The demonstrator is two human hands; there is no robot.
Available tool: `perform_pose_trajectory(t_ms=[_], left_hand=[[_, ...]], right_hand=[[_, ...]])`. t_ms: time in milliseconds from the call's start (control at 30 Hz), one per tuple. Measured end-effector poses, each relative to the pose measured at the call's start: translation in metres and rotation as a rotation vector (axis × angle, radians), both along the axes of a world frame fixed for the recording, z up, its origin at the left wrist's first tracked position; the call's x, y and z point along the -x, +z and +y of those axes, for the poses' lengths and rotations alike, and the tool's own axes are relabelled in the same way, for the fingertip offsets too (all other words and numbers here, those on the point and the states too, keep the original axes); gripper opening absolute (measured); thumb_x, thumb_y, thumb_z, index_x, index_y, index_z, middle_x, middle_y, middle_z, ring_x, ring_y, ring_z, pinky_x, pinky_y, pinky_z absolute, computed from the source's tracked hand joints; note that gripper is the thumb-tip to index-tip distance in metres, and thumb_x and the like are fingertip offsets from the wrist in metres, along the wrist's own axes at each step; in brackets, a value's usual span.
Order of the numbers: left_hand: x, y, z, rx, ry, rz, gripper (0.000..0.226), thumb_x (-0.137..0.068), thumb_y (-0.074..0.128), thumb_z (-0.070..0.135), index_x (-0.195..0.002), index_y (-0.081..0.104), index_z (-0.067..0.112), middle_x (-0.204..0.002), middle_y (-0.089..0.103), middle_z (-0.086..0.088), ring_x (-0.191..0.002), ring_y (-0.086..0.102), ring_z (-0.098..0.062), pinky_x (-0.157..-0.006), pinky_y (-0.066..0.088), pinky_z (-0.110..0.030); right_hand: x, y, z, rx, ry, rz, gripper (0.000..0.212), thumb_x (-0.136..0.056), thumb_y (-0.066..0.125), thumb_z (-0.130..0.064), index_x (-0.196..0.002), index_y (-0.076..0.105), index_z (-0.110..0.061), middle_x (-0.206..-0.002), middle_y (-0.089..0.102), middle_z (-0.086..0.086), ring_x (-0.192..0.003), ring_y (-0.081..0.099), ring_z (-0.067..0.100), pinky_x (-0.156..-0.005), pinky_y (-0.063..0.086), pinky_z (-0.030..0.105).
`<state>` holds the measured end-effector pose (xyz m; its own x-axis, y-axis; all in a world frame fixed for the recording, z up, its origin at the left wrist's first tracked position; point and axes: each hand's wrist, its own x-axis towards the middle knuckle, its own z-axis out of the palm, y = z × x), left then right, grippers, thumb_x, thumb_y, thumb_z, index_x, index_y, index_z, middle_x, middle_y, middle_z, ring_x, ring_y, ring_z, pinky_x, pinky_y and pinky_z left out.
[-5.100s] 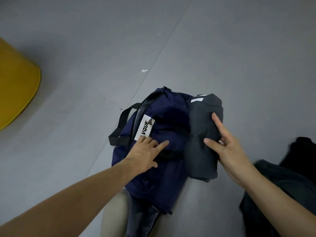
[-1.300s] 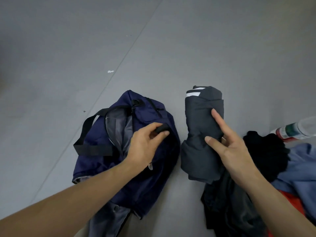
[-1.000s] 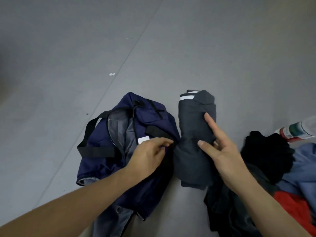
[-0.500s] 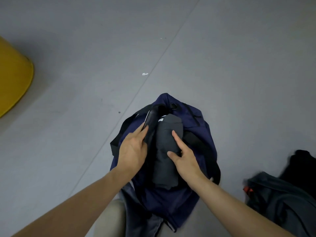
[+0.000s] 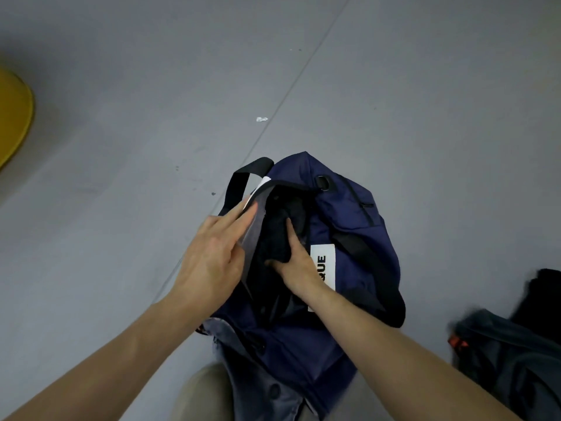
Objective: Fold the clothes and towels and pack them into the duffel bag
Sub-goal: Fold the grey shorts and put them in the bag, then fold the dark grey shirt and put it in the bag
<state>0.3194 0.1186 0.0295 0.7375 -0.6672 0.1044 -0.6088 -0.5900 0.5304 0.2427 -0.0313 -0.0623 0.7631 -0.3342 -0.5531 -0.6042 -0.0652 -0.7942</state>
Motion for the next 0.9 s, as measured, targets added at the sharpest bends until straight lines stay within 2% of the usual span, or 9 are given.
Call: perform_pose_trajectory(t_ms=[100,167,267,433,500,567,633,800,900], left_hand=[[0.001,0.0,0.004,0.016,-0.041,0.018,0.079,-0.083,0.045,-0.01,-0.153,0.039,0.026,-0.157,0.035,0.019,-0.102,0.038,-0.003,-0.094,0.028,-0.002],[0.002,0.003,0.003,0.052,-0.074,0.023,0.077,-0.082,0.041,-0.006,-0.153,0.039,0.025,-0.157,0.037,0.016,-0.102,0.038,0.0,-0.096,0.025,-0.001],[-0.004,0.0,0.006,0.041,-0.079,0.022,0.075,-0.087,0.043,-0.007,-0.154,0.036,0.026,-0.158,0.031,0.019,-0.103,0.038,-0.002,-0.094,0.026,0.0],[-0.003,-0.01,0.011,-0.086,0.051,0.083,0.068,-0.096,0.05,-0.002,-0.155,0.032,0.025,-0.16,0.029,0.013,-0.119,0.041,-0.016,-0.098,0.03,-0.018],[0.0,-0.011,0.007,-0.099,0.067,0.072,0.066,-0.096,0.05,-0.001,-0.156,0.033,0.022,-0.16,0.033,0.01,-0.118,0.042,-0.018,-0.097,0.032,-0.022],[0.0,-0.012,0.003,-0.12,0.077,0.062,0.067,-0.094,0.049,-0.003,-0.155,0.034,0.019,-0.16,0.035,0.006,-0.117,0.046,-0.025,-0.095,0.037,-0.026],[0.004,-0.012,-0.002,-0.138,0.079,0.059,0.068,-0.092,0.05,-0.007,-0.154,0.036,0.016,-0.16,0.034,0.004,-0.116,0.05,-0.031,-0.095,0.042,-0.034],[0.031,-0.012,-0.022,-0.129,-0.048,0.002,0.07,-0.087,0.055,-0.012,-0.151,0.041,0.013,-0.16,0.027,0.011,-0.104,0.059,-0.032,-0.081,0.054,-0.04],[0.037,-0.016,-0.035,-0.159,-0.074,0.013,0.068,-0.089,0.056,-0.006,-0.152,0.039,0.013,-0.162,0.027,0.007,-0.113,0.057,-0.034,-0.087,0.055,-0.046]], right_hand=[[-0.014,-0.002,-0.001,-0.026,-0.018,-0.012,0.098,-0.091,0.068,-0.01,-0.156,0.007,-0.049,-0.148,0.047,-0.007,-0.125,0.048,0.007,-0.098,0.039,0.013],[-0.026,-0.003,-0.004,-0.001,0.029,-0.037,0.098,-0.09,0.067,-0.006,-0.157,0.007,-0.046,-0.147,0.046,-0.009,-0.132,0.047,0.009,-0.1,0.038,0.011],[-0.03,-0.007,-0.006,0.142,0.171,-0.004,0.102,-0.089,0.065,-0.006,-0.158,0.0,-0.041,-0.152,0.043,0.006,-0.138,0.044,0.024,-0.112,0.037,0.027],[-0.001,0.003,-0.013,0.28,0.251,0.048,0.094,-0.094,0.059,-0.016,-0.157,-0.004,-0.044,-0.142,0.042,0.009,-0.12,0.052,0.028,-0.105,0.044,0.037],[0.02,0.007,-0.026,0.521,0.423,0.074,0.081,-0.099,0.054,-0.033,-0.159,-0.001,-0.037,-0.152,0.035,0.007,-0.132,0.042,0.034,-0.111,0.038,0.043],[0.044,0.007,-0.046,0.705,0.631,0.226,0.075,-0.101,0.039,-0.057,-0.16,-0.001,-0.031,-0.167,0.01,0.004,-0.151,0.011,0.035,-0.122,0.014,0.044],[0.068,0.003,-0.066,0.755,0.682,0.366,0.081,-0.097,0.024,-0.072,-0.159,-0.008,-0.031,-0.168,-0.01,0.0,-0.153,-0.01,0.028,-0.123,-0.002,0.044],[0.111,-0.008,-0.112,0.806,0.614,0.39,0.084,-0.092,0.014,-0.078,-0.158,-0.012,-0.034,-0.168,-0.011,-0.003,-0.154,-0.009,0.022,-0.125,-0.002,0.041],[0.126,-0.002,-0.126,0.77,0.583,0.285,0.082,-0.09,0.012,-0.077,-0.156,-0.014,-0.038,-0.168,-0.007,-0.003,-0.154,-0.005,0.022,-0.125,0.0,0.04]])
